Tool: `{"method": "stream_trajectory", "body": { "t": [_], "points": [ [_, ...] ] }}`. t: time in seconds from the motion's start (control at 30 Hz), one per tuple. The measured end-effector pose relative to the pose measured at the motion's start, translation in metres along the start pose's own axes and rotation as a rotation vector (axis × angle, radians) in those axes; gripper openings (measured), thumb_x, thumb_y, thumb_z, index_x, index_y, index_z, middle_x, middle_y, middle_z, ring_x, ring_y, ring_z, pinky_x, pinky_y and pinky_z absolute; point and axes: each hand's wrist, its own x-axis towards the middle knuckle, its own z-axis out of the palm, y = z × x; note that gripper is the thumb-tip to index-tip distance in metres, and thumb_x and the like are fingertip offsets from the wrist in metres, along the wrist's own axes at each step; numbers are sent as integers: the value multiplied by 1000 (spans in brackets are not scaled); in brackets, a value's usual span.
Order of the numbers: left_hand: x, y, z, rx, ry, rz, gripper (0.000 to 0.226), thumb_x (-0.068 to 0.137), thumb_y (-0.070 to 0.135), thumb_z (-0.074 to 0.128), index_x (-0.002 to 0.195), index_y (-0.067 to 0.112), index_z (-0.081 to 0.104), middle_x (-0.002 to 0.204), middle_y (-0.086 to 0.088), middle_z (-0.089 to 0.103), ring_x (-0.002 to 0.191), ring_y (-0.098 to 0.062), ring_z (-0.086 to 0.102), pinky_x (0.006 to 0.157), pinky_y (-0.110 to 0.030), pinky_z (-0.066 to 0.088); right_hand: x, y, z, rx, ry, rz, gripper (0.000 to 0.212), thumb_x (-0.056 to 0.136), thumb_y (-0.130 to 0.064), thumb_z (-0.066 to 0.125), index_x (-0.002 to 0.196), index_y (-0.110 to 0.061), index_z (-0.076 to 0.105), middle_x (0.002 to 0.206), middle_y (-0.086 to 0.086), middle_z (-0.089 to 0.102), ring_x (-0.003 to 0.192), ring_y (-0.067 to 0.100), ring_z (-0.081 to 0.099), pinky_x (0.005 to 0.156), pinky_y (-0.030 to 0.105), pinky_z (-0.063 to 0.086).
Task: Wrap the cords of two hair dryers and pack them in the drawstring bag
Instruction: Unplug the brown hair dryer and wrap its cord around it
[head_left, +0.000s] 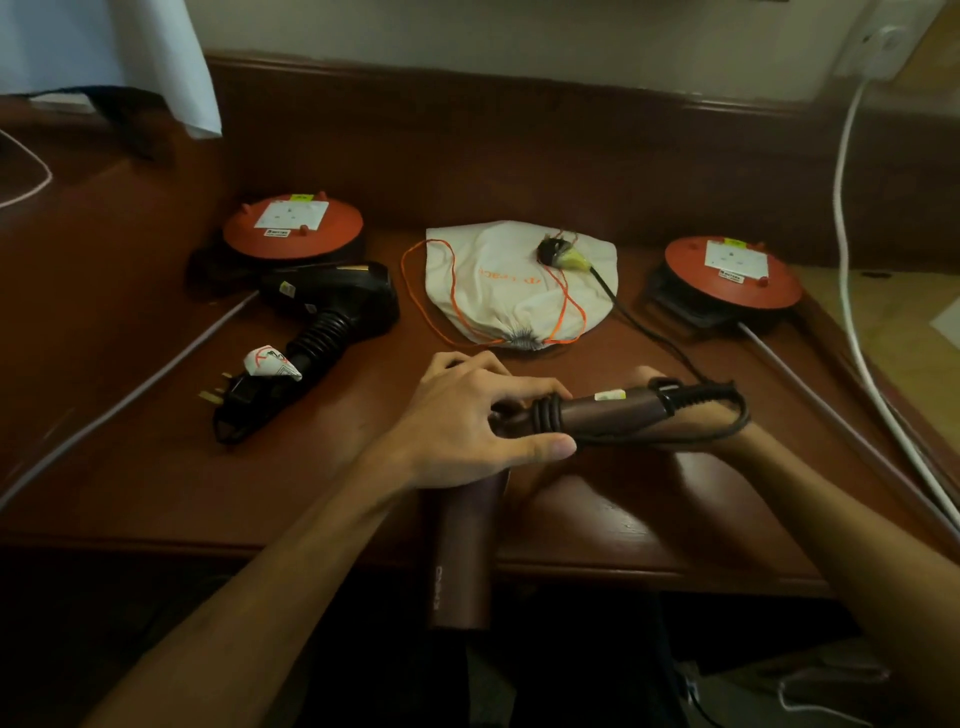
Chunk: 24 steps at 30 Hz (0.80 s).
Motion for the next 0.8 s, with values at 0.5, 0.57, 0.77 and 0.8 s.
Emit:
{"method": "stream_trajectory", "body": {
  "t": [0.5, 0.57, 0.77, 0.8],
  "points": [
    [30, 21, -8, 331, -315, -12, 83, 90, 74, 48, 152, 22, 31, 119, 0, 65, 124, -23, 54, 115, -42, 26, 35, -61, -37, -222, -144, -55, 29, 91, -42, 67, 94, -16, 79, 83, 10, 73, 73, 31, 65, 67, 45, 53],
    [35, 24, -9, 309, -334, 9, 74, 91, 70, 53, 145, 23, 36, 87, 12, 58, 107, -27, 61, 94, -39, 37, 33, -67, -37, -239, -134, -52, 22, 98, -26, 62, 90, -14, 78, 76, 12, 71, 60, 23, 58, 56, 33, 48],
    [36, 11, -11, 254, -315, 9, 55, 92, 70, 50, 130, 31, 51, 95, 11, 55, 92, -20, 56, 86, -38, 38, 17, -85, -38, -392, -171, -69, 29, 101, -30, 50, 82, -19, 68, 78, 8, 68, 68, 28, 61, 66, 51, 51],
    [35, 11, -11, 229, -298, 19, 53, 91, 71, 50, 128, 33, 52, 95, 12, 57, 94, -19, 59, 87, -39, 40, 14, -89, -37, -432, -172, -76, 30, 102, -32, 49, 82, -20, 68, 78, 5, 68, 68, 26, 62, 66, 52, 51]
  ]
}}
